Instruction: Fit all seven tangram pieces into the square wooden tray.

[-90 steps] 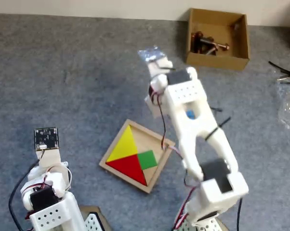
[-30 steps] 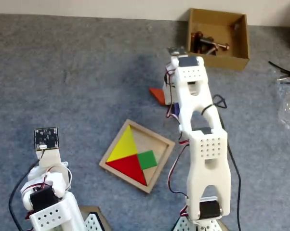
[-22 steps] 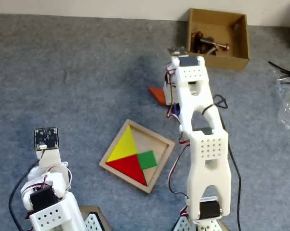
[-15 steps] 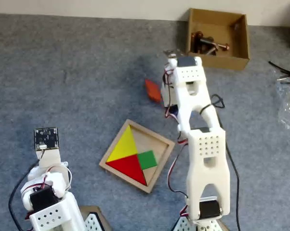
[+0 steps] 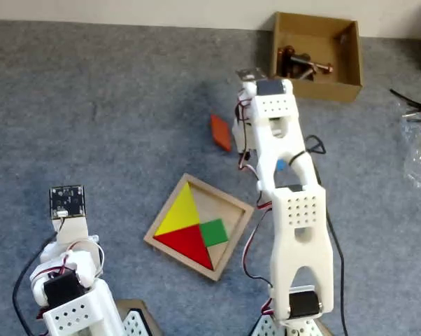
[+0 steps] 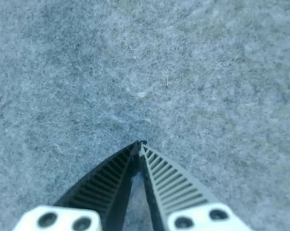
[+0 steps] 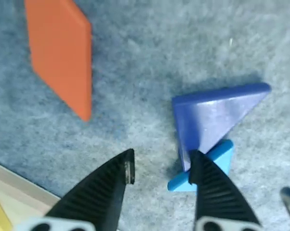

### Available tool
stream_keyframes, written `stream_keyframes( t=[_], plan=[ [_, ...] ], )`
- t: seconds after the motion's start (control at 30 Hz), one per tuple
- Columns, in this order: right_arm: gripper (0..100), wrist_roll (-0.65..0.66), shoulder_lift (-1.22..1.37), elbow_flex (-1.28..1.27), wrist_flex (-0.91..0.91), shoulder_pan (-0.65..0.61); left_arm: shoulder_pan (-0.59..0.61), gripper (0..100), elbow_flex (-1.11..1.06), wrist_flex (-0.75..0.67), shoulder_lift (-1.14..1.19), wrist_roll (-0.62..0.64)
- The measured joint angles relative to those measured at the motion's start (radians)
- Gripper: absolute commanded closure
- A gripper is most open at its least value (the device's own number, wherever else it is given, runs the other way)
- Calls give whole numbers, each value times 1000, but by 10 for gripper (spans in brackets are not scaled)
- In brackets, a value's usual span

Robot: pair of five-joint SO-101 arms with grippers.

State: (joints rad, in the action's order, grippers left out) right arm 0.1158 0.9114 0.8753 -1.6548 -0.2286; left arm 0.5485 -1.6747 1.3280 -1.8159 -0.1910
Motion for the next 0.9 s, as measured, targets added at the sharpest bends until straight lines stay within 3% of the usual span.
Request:
stream_keyframes(
  t=[0.37,0.47,0.9],
  plan=[
    [779,-23,5,138,-2,9,0,995,0,0,0,0],
    [731,-80,5,175,6,18,0,995,0,0,0,0],
    [728,-410,121,180,57,31,0,995,0,0,0,0]
  ],
)
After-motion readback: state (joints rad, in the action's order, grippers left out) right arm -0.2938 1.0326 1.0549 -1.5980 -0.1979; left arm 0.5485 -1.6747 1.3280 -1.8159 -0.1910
